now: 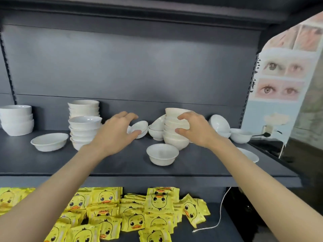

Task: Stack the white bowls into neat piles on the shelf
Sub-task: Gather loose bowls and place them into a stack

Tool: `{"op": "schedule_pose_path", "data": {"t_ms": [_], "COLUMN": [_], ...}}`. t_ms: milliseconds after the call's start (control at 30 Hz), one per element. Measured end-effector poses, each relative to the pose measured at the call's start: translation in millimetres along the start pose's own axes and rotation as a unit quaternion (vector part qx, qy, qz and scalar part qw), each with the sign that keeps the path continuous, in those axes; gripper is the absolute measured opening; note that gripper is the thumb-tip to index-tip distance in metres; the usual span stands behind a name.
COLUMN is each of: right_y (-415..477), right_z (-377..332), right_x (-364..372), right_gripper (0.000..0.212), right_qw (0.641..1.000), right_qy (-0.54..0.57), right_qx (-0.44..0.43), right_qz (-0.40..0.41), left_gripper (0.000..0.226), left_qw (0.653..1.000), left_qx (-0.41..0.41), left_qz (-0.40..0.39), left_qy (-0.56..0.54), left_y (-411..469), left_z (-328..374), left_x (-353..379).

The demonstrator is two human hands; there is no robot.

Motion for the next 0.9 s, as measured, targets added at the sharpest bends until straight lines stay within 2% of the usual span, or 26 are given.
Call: {"op": "schedule_pose_path", "data": {"t_ms": [267,567,700,800,900], "right_y": [-30,5,28,45,55], "right_z": [74,126,143,157,165], "right_x": [-11,23,48,69,85], "right_gripper": [0.046,0.045,0.048,0.062,0.074], "right_qw": [0.998,0.994,0.987,0.974,0.955], "right_qy": [0.05,0.101,0.147,0.201,0.272], "right_qx": [0.02,0.044,0.054,0.086,0.1], "right_qz": [-0.016,-0.026,-0.04,-0.05,-0.059], "left_gripper": [0.052,0.069,0.091,0.104,0.094], "left_qw": [0.996,0.983,0.953,0.929,0.912], "left_qx": [-0.016,-0.08,-0.143,-0.166,-0.159], "left_qz": [-0.024,-0.037,-0.055,-0.068,-0.071], "left_qy": [-0.082,-0.162,-0.262,-0.325,-0.372], "left_y": [6,62,90,109,120], "left_z": [63,54,35,26,24], "left_x": [59,129,162,183,197]}}
Point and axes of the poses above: each hand's wrist, its own y-axis towards the middle knuckle, its own x-axis out of the palm, z = x × y, the point moved 4 cm from there along y, towards the middle knuckle, and after that the axes turned 1 degree about -x, right-handed, at the moved point
